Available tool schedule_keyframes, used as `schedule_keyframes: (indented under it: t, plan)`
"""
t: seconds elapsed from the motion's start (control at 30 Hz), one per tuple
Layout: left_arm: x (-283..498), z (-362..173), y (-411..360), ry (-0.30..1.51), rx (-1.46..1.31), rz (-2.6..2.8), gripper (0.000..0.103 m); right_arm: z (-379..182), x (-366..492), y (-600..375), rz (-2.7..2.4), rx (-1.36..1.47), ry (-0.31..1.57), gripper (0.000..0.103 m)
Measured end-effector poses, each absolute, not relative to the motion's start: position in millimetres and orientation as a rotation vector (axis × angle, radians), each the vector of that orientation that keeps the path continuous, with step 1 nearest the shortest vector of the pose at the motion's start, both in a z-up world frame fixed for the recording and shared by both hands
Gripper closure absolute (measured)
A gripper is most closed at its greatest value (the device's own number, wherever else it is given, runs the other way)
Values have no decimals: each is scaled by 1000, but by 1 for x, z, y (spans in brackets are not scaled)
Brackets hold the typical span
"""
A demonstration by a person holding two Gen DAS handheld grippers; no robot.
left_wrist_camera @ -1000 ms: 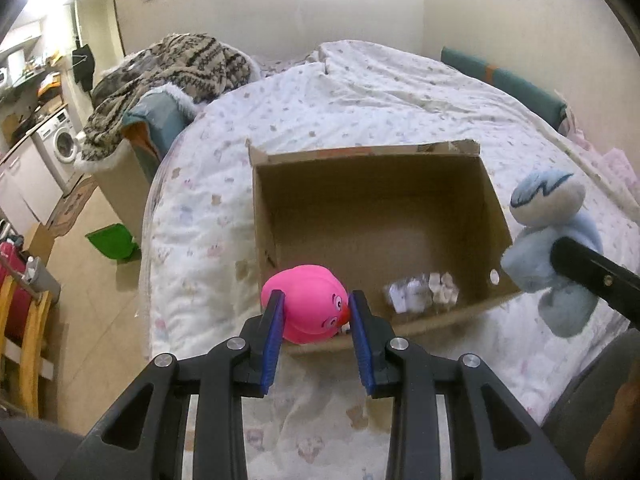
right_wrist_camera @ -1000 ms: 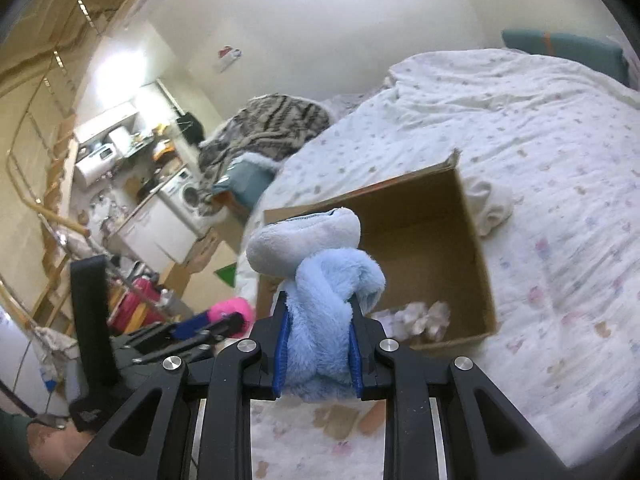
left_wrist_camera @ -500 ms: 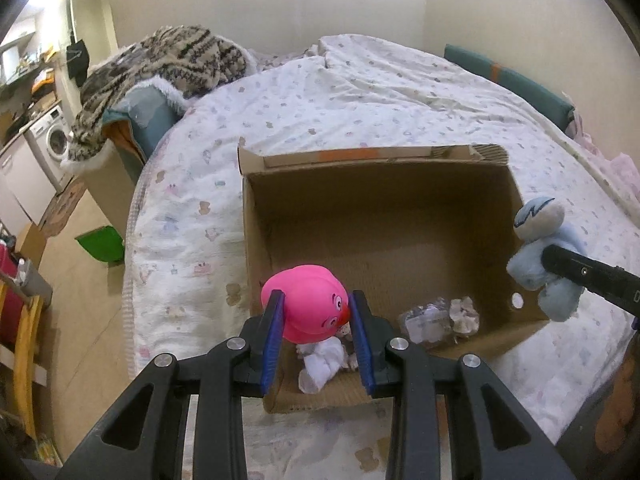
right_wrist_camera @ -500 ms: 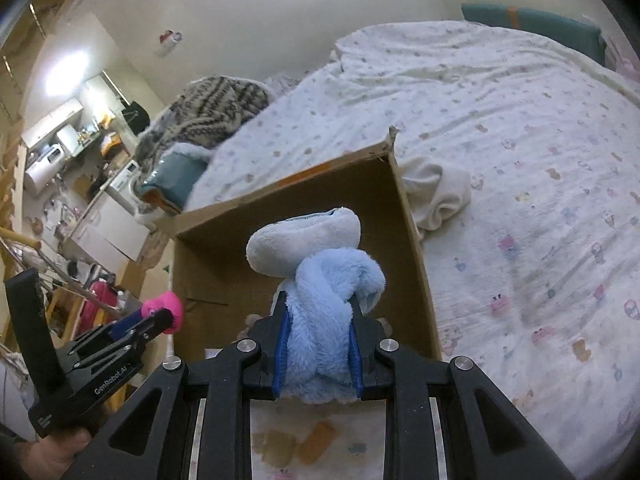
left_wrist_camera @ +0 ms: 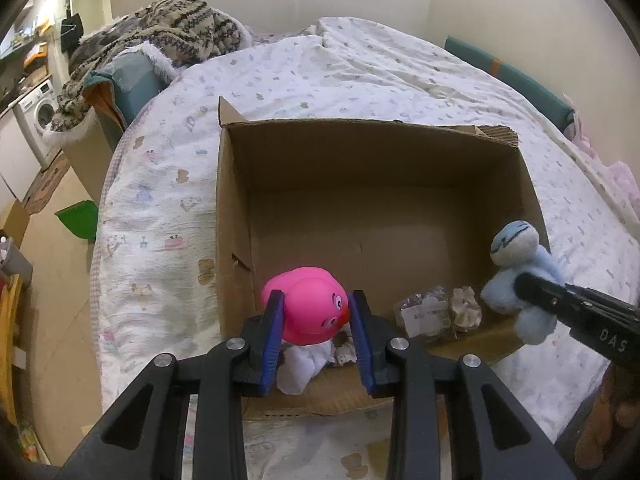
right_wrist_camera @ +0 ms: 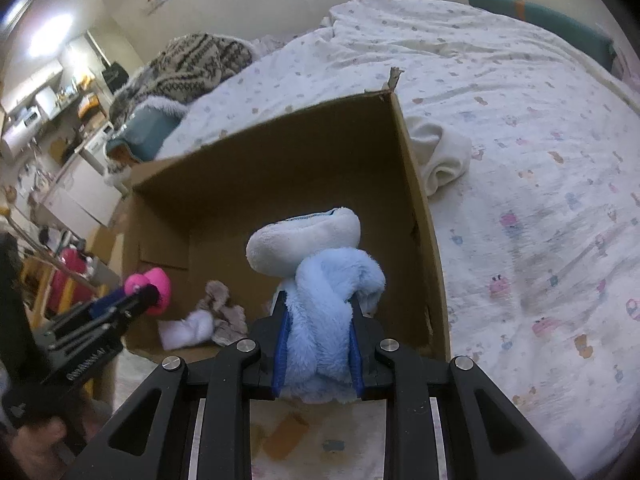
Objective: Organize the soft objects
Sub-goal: 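Carry the duck and plush over the box and lower them inside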
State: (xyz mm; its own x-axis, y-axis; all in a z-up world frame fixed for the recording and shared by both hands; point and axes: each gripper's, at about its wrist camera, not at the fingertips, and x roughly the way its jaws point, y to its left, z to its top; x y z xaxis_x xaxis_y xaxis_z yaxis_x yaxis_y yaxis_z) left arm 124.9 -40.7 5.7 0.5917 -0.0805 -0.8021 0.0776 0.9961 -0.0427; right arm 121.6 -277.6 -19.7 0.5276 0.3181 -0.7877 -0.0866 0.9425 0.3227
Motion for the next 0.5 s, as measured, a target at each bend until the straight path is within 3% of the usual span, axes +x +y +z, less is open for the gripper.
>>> schedule_keyframes:
  t: [0.5]
  plan:
    - [121,4,-41,938,1,-91,74,-30,123,-266,255,219,1031,76]
